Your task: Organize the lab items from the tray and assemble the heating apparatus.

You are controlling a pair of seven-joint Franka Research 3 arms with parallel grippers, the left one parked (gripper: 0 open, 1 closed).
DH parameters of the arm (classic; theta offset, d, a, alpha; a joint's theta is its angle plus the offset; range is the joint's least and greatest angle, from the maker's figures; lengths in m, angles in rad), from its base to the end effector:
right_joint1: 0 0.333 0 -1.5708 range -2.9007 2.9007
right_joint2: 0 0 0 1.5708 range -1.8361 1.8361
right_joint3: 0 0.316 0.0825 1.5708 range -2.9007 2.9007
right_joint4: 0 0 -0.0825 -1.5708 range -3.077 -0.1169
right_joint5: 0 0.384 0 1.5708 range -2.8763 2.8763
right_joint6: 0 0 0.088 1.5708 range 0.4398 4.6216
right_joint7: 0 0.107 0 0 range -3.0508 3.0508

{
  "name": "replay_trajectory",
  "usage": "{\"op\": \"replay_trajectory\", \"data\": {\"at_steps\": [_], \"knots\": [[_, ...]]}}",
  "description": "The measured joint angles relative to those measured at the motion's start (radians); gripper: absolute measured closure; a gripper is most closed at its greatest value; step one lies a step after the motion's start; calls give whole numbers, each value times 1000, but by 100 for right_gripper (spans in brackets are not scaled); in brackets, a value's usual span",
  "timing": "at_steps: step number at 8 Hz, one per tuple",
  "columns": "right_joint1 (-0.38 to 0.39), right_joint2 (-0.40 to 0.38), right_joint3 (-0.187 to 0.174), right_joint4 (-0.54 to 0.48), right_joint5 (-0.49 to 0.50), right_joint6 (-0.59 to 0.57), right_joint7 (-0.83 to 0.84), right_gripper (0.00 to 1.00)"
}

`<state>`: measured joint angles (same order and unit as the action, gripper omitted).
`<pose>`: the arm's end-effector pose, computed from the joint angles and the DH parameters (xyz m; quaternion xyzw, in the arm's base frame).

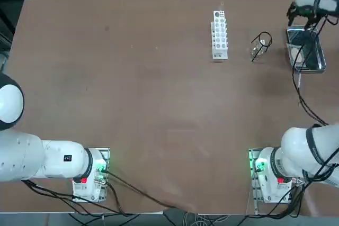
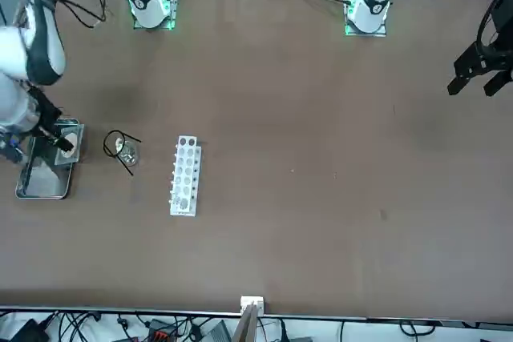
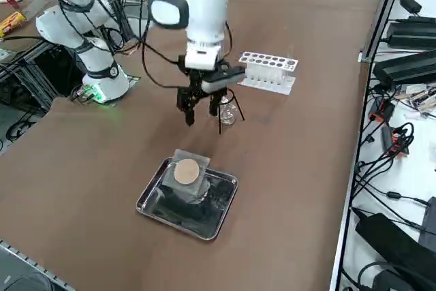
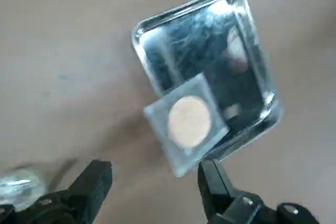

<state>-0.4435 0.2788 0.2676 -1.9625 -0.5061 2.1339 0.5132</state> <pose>0.5836 -0.1312 0.3327 0.9648 -0.1968 -0.0139 0.1742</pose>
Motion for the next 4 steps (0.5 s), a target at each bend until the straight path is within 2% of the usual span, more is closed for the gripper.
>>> {"op": "replay_trajectory", "data": {"at_steps": [2, 4], "knots": [[1, 116, 3, 25, -138, 20, -19, 0], [1, 184, 2, 58, -196, 19, -51, 0]]}}
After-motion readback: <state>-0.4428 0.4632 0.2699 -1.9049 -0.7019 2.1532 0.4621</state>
